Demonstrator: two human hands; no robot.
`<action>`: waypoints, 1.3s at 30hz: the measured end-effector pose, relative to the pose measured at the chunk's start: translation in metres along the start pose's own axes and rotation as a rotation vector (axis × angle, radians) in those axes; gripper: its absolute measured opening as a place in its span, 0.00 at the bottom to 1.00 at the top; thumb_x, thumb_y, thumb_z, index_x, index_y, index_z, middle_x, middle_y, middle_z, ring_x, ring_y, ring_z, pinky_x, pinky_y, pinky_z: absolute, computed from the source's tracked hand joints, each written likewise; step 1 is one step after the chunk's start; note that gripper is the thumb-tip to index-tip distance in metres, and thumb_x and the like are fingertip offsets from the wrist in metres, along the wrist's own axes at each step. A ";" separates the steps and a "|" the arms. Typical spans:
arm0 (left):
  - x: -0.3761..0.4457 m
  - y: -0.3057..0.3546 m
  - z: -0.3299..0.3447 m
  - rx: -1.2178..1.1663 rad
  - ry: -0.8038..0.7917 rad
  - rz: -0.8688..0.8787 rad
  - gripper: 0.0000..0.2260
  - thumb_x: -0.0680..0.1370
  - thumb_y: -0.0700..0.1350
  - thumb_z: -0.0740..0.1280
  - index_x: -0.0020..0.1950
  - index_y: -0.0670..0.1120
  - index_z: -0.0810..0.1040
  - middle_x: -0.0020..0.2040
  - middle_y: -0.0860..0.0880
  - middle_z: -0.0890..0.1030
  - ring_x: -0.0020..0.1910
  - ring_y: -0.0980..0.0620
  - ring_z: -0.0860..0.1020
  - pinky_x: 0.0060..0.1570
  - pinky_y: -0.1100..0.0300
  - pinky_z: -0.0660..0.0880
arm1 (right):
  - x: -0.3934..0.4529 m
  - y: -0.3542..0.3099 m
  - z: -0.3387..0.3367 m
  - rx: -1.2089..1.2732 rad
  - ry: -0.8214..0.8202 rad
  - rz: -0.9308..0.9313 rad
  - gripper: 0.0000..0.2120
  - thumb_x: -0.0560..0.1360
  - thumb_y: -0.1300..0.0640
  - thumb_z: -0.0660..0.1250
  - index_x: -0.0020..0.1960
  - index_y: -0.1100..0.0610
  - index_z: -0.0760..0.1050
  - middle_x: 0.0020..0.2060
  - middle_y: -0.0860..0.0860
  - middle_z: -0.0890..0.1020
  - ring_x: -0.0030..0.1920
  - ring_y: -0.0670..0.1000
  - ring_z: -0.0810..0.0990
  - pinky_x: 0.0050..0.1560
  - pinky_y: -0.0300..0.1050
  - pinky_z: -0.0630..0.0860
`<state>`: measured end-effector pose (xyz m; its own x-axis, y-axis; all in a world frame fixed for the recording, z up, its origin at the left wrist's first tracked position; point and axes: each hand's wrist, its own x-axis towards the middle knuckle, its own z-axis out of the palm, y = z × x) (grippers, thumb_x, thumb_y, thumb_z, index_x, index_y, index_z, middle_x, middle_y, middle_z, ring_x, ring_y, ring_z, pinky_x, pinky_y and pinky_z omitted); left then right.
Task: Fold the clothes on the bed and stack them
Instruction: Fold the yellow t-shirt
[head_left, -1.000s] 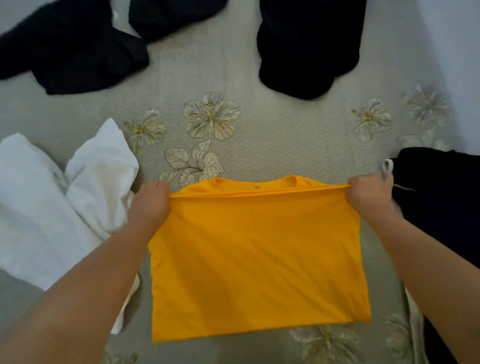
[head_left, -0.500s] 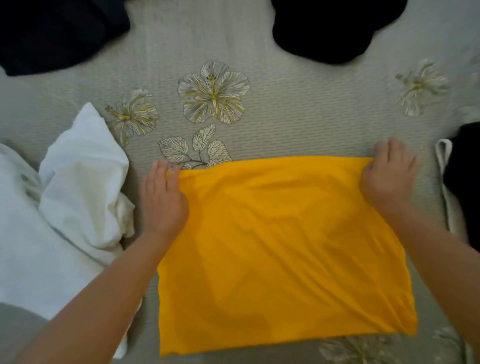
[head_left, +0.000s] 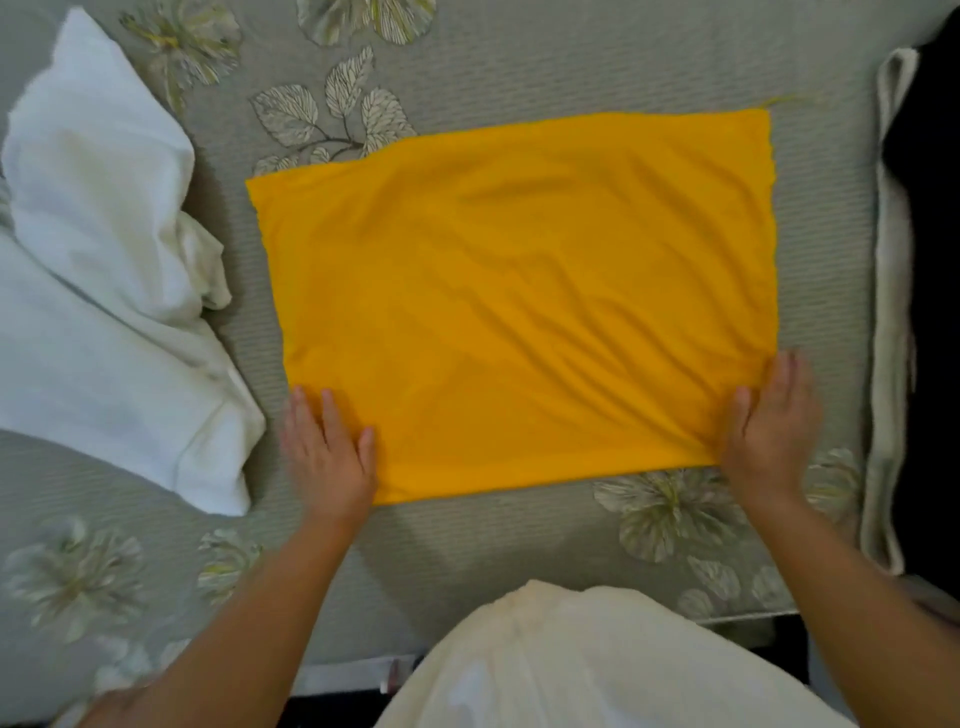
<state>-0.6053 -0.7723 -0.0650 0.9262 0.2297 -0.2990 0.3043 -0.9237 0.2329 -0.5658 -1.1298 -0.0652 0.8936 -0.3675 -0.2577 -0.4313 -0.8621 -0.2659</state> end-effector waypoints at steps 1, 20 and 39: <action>-0.006 0.002 -0.003 -0.060 0.008 -0.113 0.32 0.81 0.55 0.45 0.66 0.26 0.63 0.65 0.24 0.63 0.63 0.24 0.63 0.62 0.36 0.60 | 0.000 0.002 -0.003 0.048 0.046 0.107 0.27 0.73 0.52 0.51 0.63 0.72 0.67 0.60 0.70 0.70 0.62 0.67 0.68 0.61 0.57 0.62; -0.036 -0.030 -0.032 -0.236 -0.098 -0.670 0.13 0.81 0.41 0.51 0.57 0.33 0.69 0.57 0.29 0.71 0.55 0.32 0.70 0.51 0.45 0.67 | -0.003 0.019 -0.048 0.220 -0.106 0.462 0.14 0.78 0.64 0.54 0.59 0.67 0.72 0.56 0.66 0.76 0.57 0.63 0.73 0.53 0.50 0.70; -0.042 0.015 -0.014 0.028 -0.093 -0.260 0.23 0.77 0.32 0.54 0.72 0.37 0.57 0.72 0.35 0.58 0.70 0.37 0.57 0.66 0.49 0.50 | -0.016 0.005 -0.023 -0.055 0.031 0.374 0.17 0.75 0.65 0.56 0.63 0.69 0.65 0.62 0.67 0.69 0.63 0.64 0.66 0.61 0.58 0.60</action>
<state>-0.6371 -0.7912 -0.0360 0.7931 0.4318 -0.4296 0.5213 -0.8460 0.1120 -0.5798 -1.1359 -0.0413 0.6791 -0.6702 -0.2995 -0.7220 -0.6834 -0.1077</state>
